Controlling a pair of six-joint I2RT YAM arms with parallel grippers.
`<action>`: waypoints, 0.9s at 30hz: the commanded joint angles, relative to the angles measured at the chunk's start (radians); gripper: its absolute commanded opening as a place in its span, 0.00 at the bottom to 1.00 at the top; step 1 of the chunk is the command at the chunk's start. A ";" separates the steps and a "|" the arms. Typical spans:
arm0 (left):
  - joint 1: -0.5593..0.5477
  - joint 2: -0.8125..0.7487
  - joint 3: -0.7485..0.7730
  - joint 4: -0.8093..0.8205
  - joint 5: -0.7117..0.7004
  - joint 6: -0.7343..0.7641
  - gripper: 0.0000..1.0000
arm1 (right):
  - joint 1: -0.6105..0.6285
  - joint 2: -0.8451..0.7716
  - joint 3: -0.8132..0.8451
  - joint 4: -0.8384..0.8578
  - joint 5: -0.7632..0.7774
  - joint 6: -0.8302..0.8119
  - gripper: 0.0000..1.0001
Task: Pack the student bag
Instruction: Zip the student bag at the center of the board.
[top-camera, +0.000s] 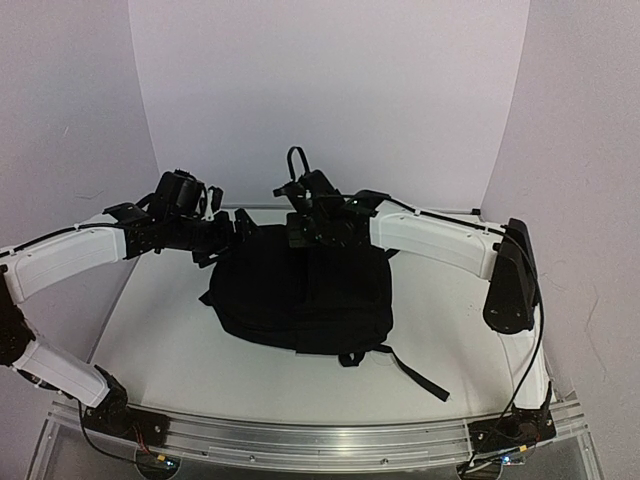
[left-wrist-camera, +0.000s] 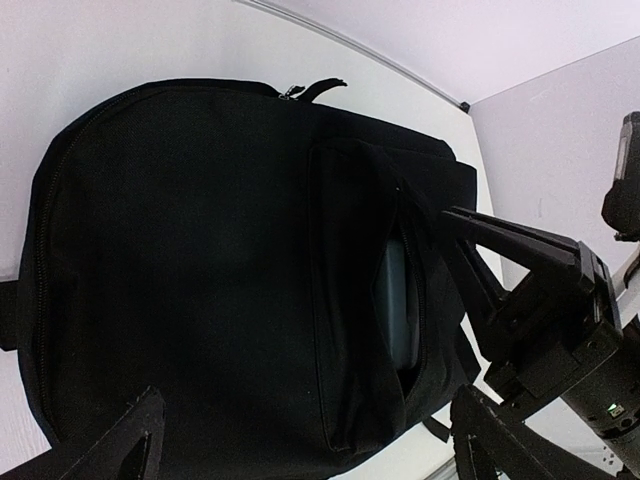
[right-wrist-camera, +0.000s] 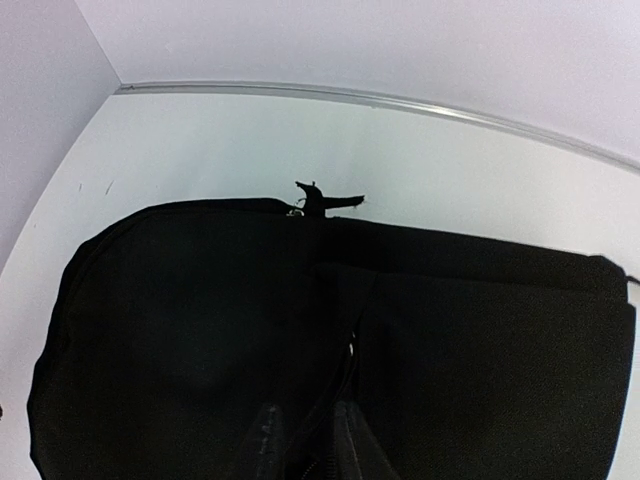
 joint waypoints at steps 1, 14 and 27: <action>0.007 -0.015 0.006 0.020 0.013 -0.008 1.00 | -0.008 0.026 0.038 -0.009 0.034 -0.001 0.04; 0.008 0.078 0.071 0.046 0.081 0.004 1.00 | -0.018 0.040 0.034 -0.012 -0.015 -0.004 0.26; 0.008 0.119 0.085 0.061 0.088 0.003 1.00 | -0.024 0.043 0.049 -0.014 0.023 -0.003 0.00</action>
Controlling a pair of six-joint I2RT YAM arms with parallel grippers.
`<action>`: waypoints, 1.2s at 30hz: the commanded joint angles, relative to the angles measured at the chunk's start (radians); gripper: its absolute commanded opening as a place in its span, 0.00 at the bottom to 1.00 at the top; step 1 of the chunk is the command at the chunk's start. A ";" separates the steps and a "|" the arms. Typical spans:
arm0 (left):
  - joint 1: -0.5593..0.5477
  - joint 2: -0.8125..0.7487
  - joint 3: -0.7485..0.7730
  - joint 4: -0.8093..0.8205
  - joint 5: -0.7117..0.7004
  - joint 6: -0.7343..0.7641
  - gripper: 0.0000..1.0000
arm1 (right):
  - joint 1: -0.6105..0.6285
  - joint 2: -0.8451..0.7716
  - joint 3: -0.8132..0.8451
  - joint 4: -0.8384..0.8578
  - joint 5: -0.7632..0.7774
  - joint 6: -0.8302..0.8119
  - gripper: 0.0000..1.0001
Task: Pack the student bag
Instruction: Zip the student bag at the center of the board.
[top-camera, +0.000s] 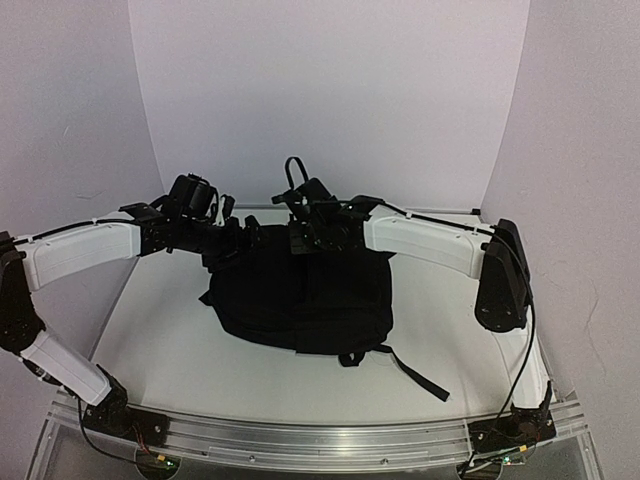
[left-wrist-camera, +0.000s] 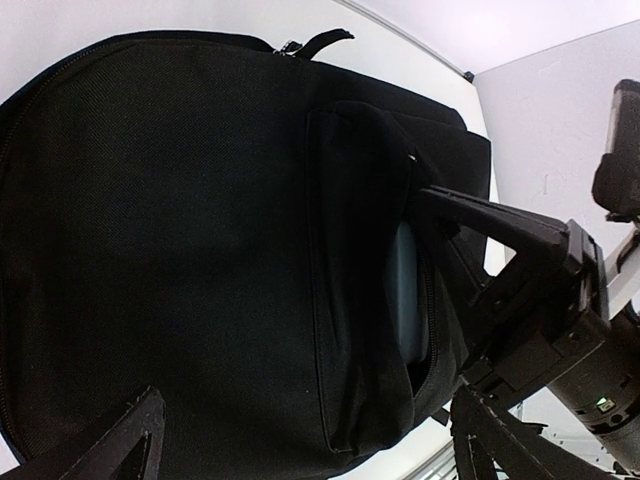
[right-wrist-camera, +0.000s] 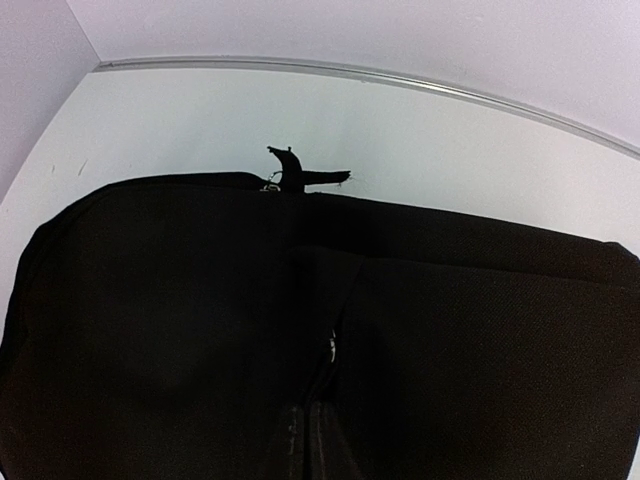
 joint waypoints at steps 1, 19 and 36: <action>0.004 0.045 0.073 0.052 0.014 0.004 1.00 | -0.003 -0.011 0.038 0.002 0.037 -0.001 0.00; 0.012 0.473 0.478 0.080 0.102 0.040 0.65 | -0.003 -0.168 -0.197 0.127 -0.091 0.084 0.00; 0.012 0.587 0.542 0.182 0.237 0.016 0.30 | -0.005 -0.200 -0.259 0.177 -0.137 0.100 0.00</action>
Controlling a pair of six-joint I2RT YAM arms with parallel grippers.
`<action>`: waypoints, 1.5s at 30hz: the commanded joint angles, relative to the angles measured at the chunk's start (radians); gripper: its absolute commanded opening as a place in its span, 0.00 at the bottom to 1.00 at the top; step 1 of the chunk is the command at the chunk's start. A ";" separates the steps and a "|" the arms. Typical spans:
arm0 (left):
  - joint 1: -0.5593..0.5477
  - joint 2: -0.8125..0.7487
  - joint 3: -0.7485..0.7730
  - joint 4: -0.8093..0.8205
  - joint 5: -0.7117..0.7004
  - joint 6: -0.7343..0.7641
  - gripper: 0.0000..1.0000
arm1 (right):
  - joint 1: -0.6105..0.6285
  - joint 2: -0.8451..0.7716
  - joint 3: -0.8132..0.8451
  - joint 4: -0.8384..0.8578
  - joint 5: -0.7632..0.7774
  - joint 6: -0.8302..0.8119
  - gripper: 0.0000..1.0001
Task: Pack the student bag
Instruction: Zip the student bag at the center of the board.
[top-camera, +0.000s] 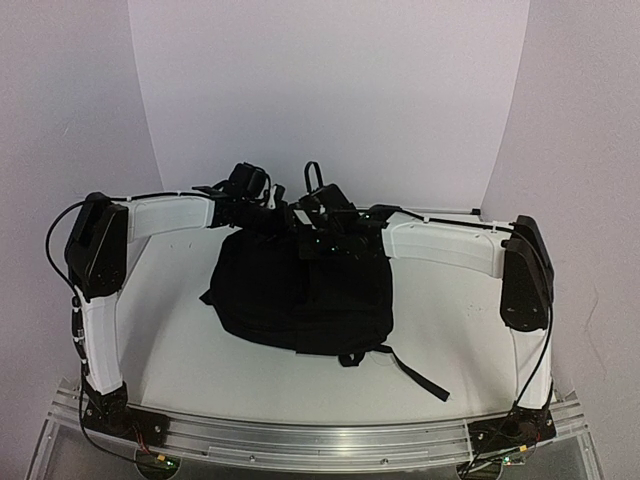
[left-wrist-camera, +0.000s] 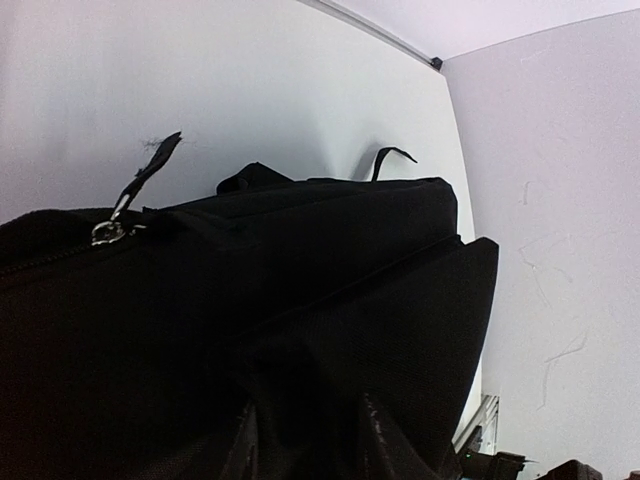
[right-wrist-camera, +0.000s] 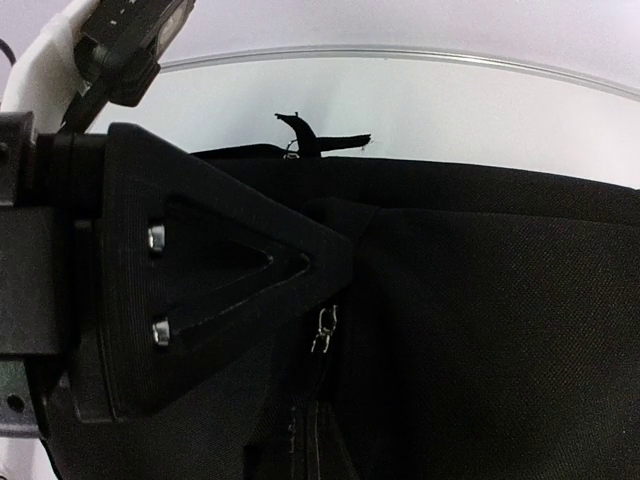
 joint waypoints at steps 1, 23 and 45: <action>-0.002 0.030 0.068 0.076 0.064 -0.005 0.27 | 0.003 -0.062 -0.011 0.011 -0.014 0.013 0.00; 0.021 0.080 0.132 0.106 0.053 -0.032 0.07 | 0.020 -0.270 -0.299 0.069 -0.200 0.094 0.00; 0.041 0.099 0.163 0.104 0.055 -0.016 0.00 | 0.142 -0.410 -0.557 0.133 -0.335 0.228 0.00</action>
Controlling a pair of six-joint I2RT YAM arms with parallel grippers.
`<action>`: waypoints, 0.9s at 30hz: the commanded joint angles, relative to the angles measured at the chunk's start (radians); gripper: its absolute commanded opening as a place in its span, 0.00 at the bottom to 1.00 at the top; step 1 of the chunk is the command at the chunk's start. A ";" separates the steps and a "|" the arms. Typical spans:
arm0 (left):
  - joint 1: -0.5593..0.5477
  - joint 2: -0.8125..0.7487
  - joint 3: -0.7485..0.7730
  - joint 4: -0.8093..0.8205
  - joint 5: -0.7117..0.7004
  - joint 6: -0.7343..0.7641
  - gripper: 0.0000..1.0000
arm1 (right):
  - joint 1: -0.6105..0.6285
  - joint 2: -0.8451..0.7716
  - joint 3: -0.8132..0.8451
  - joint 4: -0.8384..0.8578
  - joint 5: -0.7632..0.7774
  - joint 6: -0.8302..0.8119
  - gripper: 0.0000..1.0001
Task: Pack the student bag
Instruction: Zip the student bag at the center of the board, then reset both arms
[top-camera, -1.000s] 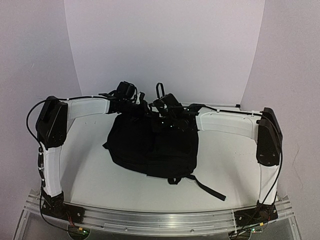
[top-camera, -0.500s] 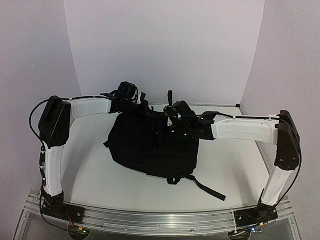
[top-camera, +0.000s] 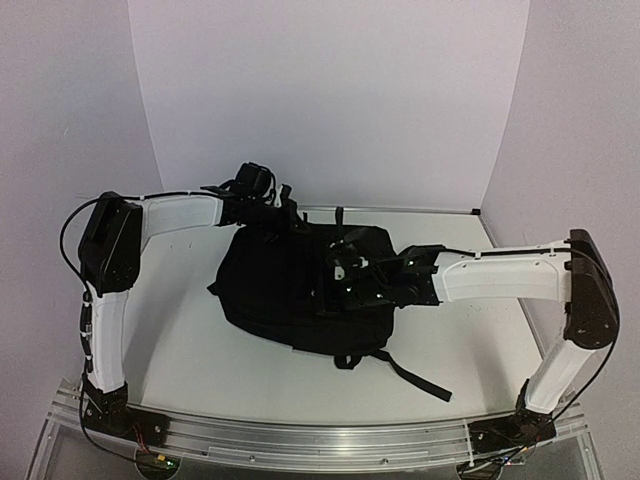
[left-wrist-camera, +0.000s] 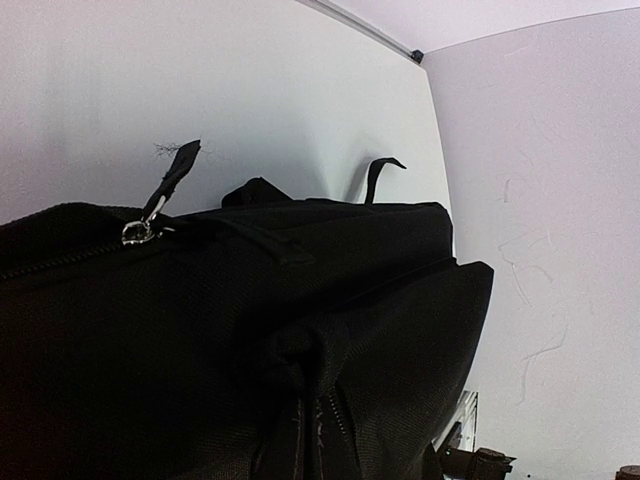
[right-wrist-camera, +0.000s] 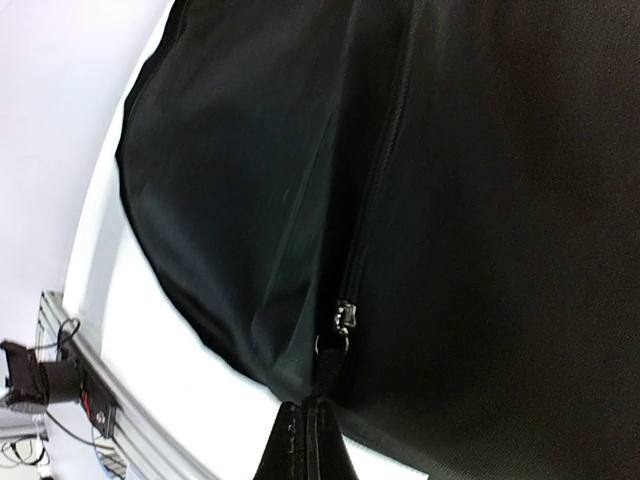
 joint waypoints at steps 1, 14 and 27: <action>0.025 0.004 0.068 0.075 -0.029 0.021 0.00 | 0.048 -0.061 -0.027 0.002 -0.035 0.046 0.00; 0.031 -0.004 0.064 0.066 -0.018 0.061 0.07 | 0.088 -0.088 -0.036 0.000 0.043 0.056 0.03; 0.072 -0.317 -0.182 -0.014 -0.152 0.250 0.93 | -0.002 -0.132 0.088 -0.111 0.267 -0.118 0.98</action>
